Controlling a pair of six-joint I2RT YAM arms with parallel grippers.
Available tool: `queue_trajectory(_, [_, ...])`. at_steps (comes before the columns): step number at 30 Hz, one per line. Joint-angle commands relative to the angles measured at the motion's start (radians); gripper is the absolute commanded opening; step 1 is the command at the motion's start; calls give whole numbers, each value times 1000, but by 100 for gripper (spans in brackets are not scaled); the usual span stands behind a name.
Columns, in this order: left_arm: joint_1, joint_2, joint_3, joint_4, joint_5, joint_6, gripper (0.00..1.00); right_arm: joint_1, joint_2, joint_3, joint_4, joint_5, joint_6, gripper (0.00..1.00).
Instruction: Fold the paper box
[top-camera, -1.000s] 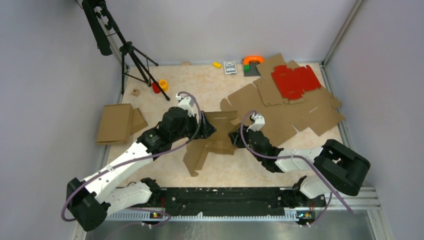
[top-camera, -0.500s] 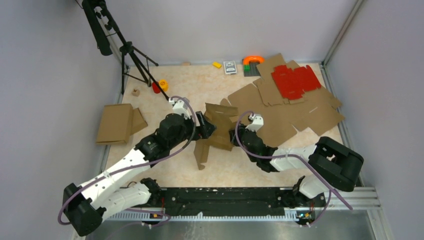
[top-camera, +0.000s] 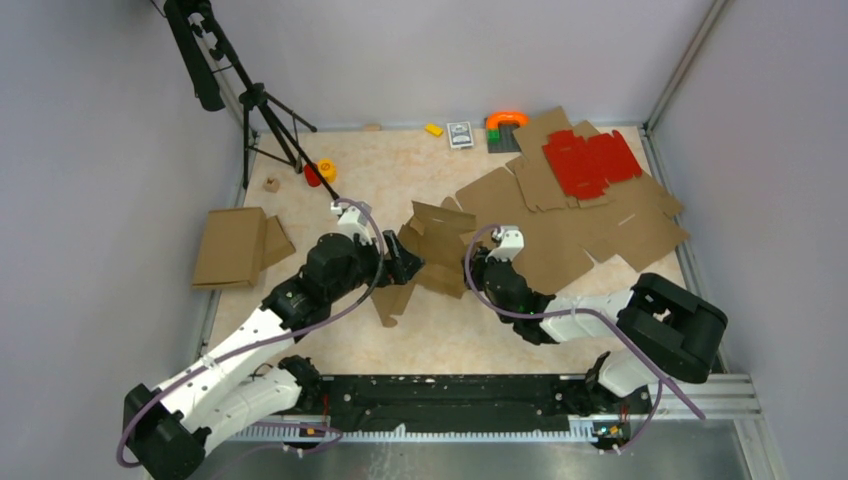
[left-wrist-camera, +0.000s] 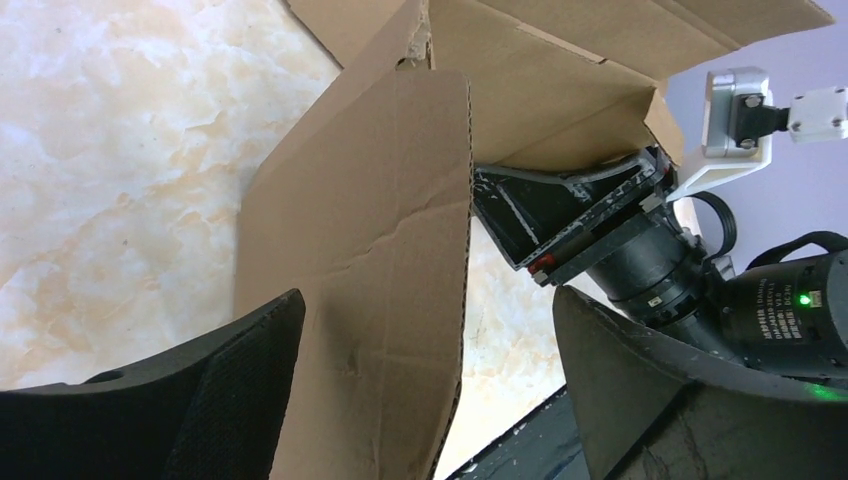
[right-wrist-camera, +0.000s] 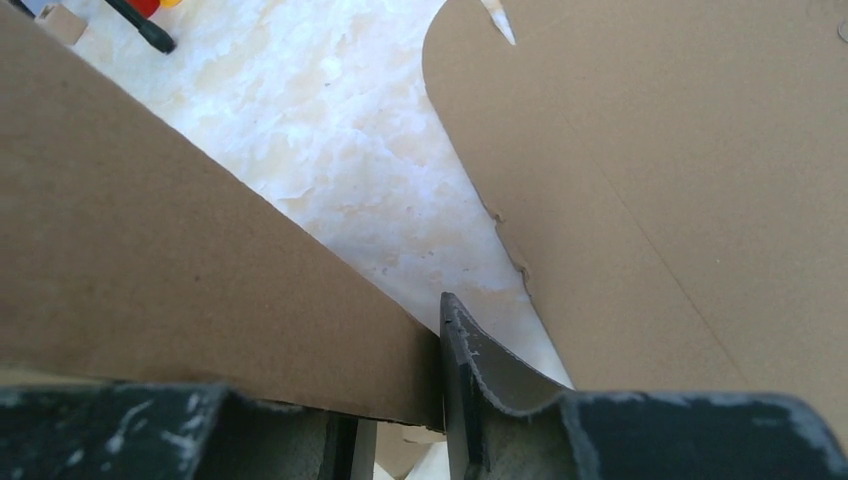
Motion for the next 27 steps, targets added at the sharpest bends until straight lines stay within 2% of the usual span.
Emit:
queue_trajectory(1, [15,19,-2,45,83,-3,92,3,-18,56,-36,41,51,23])
queue_trajectory(3, [14,35,-1,46,89,-20,85,3,-13,76,-62,49,92,25])
queue_trajectory(6, [14,76,17,39,115,-42,74,3,8,113,-85,32,119,41])
queue_trajectory(8, [15,106,58,2,136,-33,71,3,26,140,-127,38,134,50])
queue_trajectory(13, [15,155,155,-157,90,-3,68,3,13,168,-281,89,190,49])
queue_trajectory(18, [15,152,107,-57,165,-57,63,-7,23,180,-362,93,263,53])
queue_trajectory(22, [14,190,126,-72,188,-53,50,-27,55,176,-335,24,319,53])
queue_trajectory(27, [15,223,194,-185,156,-10,49,-51,60,148,-261,-63,301,54])
